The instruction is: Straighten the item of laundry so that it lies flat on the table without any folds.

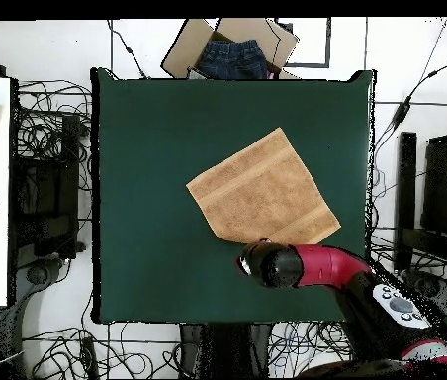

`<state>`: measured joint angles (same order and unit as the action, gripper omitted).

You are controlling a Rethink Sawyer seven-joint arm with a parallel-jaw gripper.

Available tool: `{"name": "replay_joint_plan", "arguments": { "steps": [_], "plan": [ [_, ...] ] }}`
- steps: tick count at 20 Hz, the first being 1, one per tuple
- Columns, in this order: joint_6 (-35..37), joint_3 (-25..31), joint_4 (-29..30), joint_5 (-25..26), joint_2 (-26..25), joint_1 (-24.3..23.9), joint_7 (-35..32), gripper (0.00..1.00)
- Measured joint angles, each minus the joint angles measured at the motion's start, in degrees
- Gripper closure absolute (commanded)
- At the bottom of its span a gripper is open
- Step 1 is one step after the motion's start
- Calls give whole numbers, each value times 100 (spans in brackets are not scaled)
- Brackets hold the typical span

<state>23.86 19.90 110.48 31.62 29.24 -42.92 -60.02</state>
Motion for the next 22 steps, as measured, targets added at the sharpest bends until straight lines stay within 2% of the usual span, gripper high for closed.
{"name": "replay_joint_plan", "arguments": {
  "steps": [22],
  "plan": [
    [1, 0, -161, 0, -166, -8, 0, 0]
  ]
}}
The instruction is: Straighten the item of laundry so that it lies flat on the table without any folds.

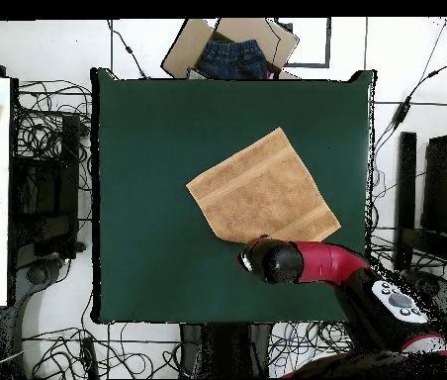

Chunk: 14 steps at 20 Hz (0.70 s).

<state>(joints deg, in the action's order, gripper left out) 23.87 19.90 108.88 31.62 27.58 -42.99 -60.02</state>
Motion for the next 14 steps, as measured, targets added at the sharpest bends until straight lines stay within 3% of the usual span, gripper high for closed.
{"name": "replay_joint_plan", "arguments": {
  "steps": [9, 14],
  "plan": [
    [0, 0, 0, 0, 29, 1, 0, 0],
    [50, -1, 82, -21, 397, 7, 0, 0]
  ]
}}
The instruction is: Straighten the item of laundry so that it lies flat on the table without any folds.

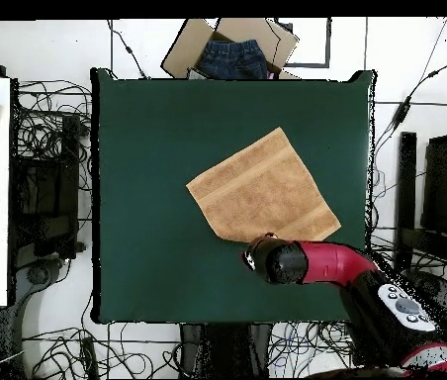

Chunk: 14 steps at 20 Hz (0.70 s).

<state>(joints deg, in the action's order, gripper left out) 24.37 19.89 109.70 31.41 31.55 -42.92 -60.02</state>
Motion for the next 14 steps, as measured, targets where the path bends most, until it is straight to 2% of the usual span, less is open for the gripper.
{"name": "replay_joint_plan", "arguments": {
  "steps": [8, 14],
  "plan": [
    [8, 0, 15, -50, 579, 43, 0, 0],
    [10, 1, 15, -92, 635, 83, 0, 0]
  ]
}}
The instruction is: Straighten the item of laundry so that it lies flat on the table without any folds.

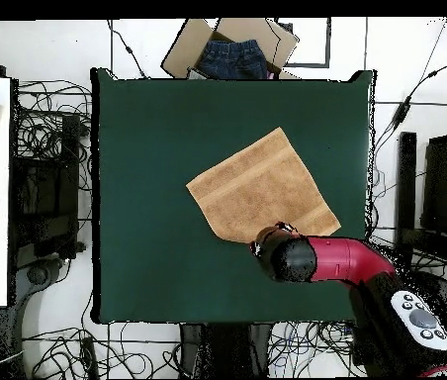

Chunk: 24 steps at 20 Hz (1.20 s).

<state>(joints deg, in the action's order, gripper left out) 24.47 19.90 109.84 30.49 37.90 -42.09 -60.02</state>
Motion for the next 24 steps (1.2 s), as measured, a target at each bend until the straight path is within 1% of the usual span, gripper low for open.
{"name": "replay_joint_plan", "arguments": {
  "steps": [13, 19, 24],
  "plan": [
    [-62, -1, -64, 0, -555, 33, 0, 0],
    [-372, -27, -141, -1, -806, 72, 0, 0],
    [-741, -169, -221, -2, -1015, 191, 0, 0]
  ]
}}
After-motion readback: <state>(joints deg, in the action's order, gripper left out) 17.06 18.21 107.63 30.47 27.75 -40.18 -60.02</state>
